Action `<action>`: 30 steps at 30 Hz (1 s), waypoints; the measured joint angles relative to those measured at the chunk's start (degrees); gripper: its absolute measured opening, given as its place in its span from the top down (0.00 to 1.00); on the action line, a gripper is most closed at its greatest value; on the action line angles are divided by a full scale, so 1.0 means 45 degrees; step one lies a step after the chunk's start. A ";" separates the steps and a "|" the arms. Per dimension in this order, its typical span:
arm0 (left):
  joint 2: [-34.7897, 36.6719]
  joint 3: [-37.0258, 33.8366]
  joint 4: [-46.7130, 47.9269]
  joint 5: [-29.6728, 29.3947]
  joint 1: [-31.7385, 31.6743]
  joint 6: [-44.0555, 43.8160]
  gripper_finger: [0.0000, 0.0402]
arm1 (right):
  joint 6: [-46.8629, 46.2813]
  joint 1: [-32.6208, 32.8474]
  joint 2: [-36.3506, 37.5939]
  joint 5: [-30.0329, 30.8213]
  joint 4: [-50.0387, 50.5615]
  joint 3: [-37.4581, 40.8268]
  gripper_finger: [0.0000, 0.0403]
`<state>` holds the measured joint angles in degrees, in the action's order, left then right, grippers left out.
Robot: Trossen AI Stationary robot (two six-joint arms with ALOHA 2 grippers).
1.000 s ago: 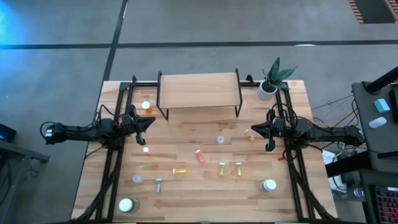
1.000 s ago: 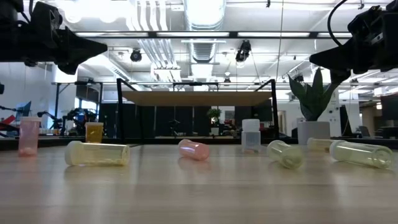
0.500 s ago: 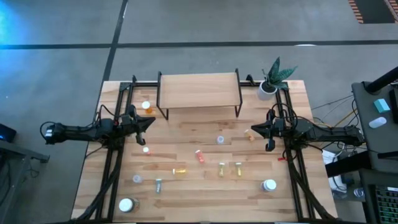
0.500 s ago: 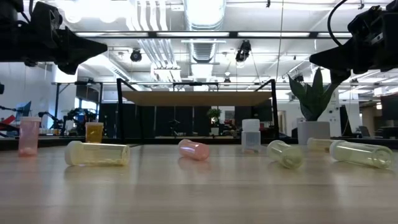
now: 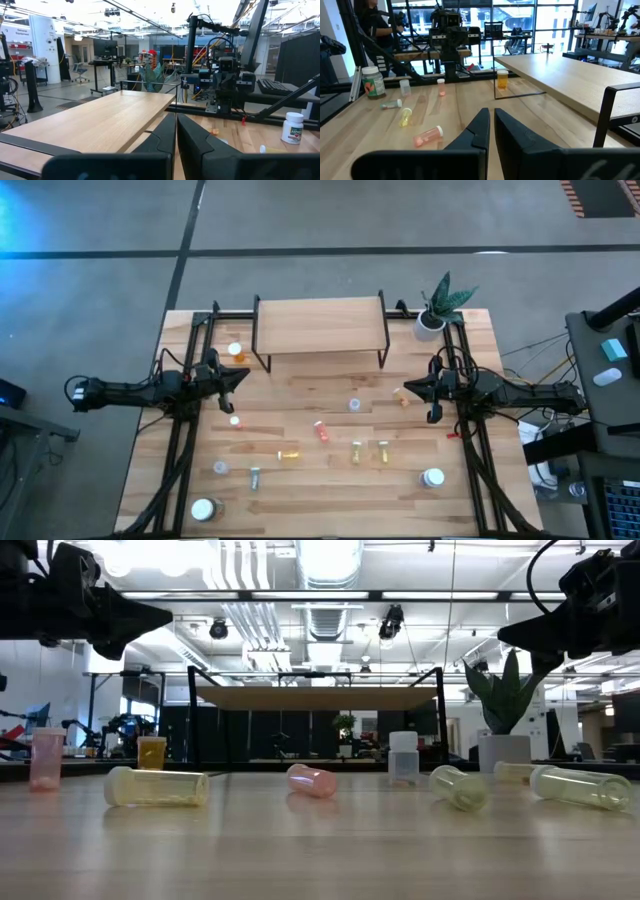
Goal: Pick and place medicine bottles onto shelf by color
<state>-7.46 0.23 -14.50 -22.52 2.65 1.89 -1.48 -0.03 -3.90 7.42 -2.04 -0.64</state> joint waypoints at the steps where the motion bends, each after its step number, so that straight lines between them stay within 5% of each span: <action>1: 0.0000 0.0005 0.0000 0.0000 -0.0002 0.0000 1.00 | 0.0000 0.0000 -0.0005 0.0000 0.0005 0.0000 0.96; 13: -0.0215 0.0893 0.1134 0.0020 0.0000 -0.0683 1.00 | 0.0000 0.0000 0.0000 0.0000 0.0005 0.0000 0.96; 26: -0.3323 0.6682 0.9153 -0.0832 -0.0003 -0.2774 0.99 | 0.0000 0.0000 -0.0001 0.0000 0.0005 0.0000 0.96; 30: -0.4500 0.7851 1.1667 -0.0174 0.0008 -0.4378 0.90 | 0.0000 0.0000 0.0000 0.0000 0.0003 0.0000 0.96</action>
<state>-27.71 35.56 38.00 -23.31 2.69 -17.81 -1.48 -0.03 -3.90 7.42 -2.03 -0.64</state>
